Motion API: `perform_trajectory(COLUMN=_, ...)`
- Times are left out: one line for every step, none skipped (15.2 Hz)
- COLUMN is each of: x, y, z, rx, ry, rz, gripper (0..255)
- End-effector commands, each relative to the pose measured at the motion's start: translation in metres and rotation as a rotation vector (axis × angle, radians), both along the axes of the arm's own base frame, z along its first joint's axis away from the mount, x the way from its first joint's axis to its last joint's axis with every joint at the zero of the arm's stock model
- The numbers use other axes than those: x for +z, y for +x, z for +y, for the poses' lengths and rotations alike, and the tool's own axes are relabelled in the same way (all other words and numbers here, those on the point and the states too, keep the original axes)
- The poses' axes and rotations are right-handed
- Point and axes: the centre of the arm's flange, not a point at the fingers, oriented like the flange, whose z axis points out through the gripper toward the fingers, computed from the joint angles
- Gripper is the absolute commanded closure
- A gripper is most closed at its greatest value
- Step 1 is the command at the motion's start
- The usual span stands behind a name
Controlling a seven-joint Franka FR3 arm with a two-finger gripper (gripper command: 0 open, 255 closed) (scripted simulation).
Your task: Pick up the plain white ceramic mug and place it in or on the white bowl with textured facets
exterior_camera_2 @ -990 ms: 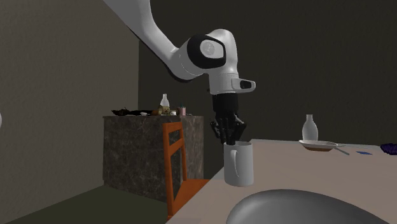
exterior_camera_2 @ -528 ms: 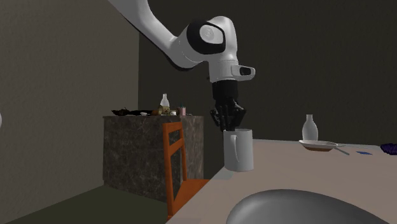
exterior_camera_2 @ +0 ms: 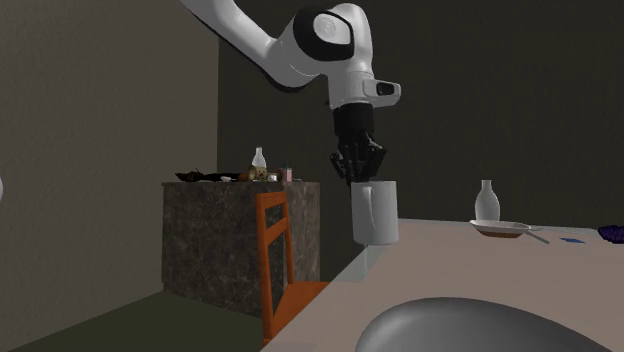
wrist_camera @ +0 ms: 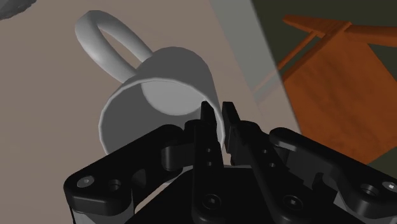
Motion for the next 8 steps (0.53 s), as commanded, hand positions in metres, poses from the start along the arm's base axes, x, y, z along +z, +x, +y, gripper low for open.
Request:
perform_trajectory(x=0.012, y=0.000, z=0.000, rx=0.000, ry=0.000, rz=0.000, gripper=255)
perform_trajectory(x=0.017, y=0.000, z=0.000, rx=0.000, ry=0.000, rz=0.000, gripper=255)
perform_trajectory(x=0.023, y=0.000, z=0.000, rx=0.000, ry=0.000, rz=0.000, gripper=255)
perform_trajectory(x=0.028, y=0.000, z=0.000, rx=0.000, ry=0.000, rz=0.000, gripper=255)
perform_trajectory(x=0.033, y=0.000, z=0.000, rx=0.000, ry=0.000, rz=0.000, gripper=255)
perform_trajectory(x=0.039, y=0.000, z=0.000, rx=0.000, ry=0.000, rz=0.000, gripper=255)
perform_trajectory(x=0.044, y=0.000, z=0.000, rx=0.000, ry=0.000, rz=0.000, gripper=255)
perform_trajectory(x=0.046, y=0.000, z=0.000, rx=0.000, ry=0.000, rz=0.000, gripper=255)
